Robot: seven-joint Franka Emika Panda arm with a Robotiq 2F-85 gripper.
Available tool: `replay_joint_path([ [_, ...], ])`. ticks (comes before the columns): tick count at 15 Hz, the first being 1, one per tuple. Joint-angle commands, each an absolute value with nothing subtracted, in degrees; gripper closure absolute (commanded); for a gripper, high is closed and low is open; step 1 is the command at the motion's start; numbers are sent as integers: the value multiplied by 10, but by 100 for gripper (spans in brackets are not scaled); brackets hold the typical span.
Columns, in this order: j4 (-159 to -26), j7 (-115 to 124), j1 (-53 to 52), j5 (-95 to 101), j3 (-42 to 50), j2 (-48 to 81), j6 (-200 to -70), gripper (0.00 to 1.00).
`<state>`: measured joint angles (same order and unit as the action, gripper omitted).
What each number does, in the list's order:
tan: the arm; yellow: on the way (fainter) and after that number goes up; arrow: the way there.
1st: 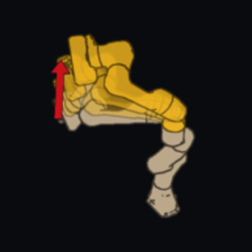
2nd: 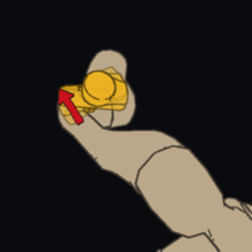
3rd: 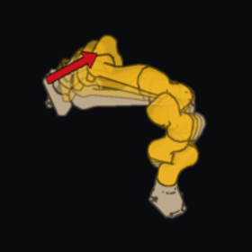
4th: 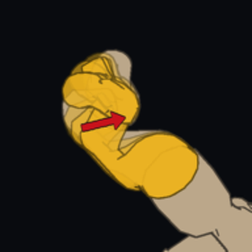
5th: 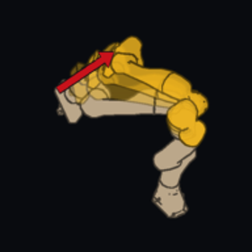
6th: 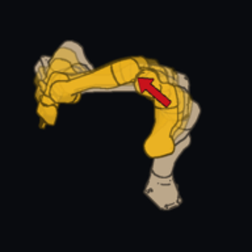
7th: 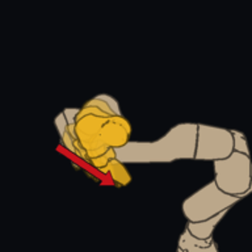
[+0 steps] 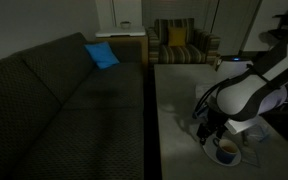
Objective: Move mug from the white plate to the table
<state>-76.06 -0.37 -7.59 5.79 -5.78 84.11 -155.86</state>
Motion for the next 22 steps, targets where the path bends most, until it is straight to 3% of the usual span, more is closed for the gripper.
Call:
replay_joint_path([
  [1, -782, 3, -79, 56, -58, 816, -1529, 0],
  [22, -785, 44, -85, 57, -55, 795, -1440, 0],
])
